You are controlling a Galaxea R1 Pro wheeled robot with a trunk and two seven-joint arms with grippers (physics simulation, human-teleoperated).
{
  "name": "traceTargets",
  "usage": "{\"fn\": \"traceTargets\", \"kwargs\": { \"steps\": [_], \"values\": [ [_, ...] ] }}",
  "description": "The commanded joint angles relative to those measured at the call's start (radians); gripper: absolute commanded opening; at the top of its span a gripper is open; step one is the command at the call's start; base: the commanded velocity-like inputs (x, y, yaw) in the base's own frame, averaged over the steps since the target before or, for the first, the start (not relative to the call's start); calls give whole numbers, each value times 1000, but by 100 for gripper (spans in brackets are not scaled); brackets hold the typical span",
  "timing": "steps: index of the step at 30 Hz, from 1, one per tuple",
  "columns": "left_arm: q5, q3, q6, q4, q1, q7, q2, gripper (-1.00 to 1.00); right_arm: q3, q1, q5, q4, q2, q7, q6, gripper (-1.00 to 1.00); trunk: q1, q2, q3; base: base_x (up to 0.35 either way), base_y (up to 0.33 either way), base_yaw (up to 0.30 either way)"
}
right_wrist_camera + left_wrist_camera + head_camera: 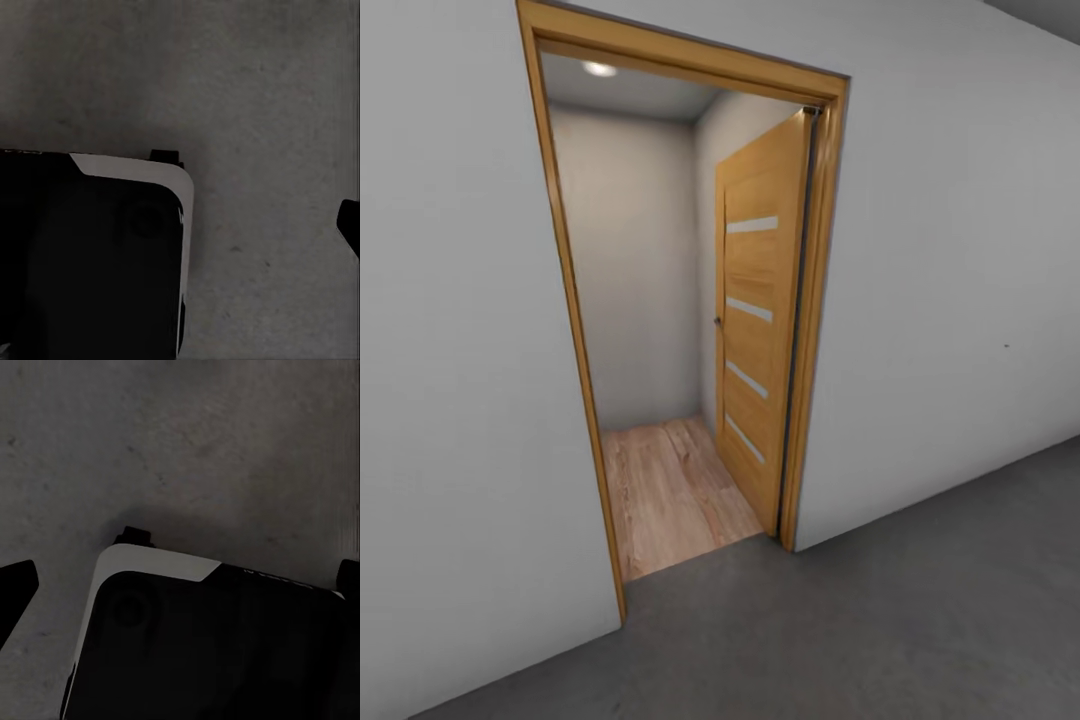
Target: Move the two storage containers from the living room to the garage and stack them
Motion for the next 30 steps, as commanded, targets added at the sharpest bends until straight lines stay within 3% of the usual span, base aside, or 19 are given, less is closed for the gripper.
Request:
{"fn": "traceTargets", "kwargs": {
  "steps": [1,30],
  "values": [
    [9,-4,-2,1,-1,-4,0,100,8,-2,-2,3,0,3,-6,100,1,-1,-2,285,-231,0],
    [9,-4,3,1,-1,-4,5,100,7,-2,-3,3,6,1,-5,100,1,-1,-2,285,-218,19]
  ]
}}
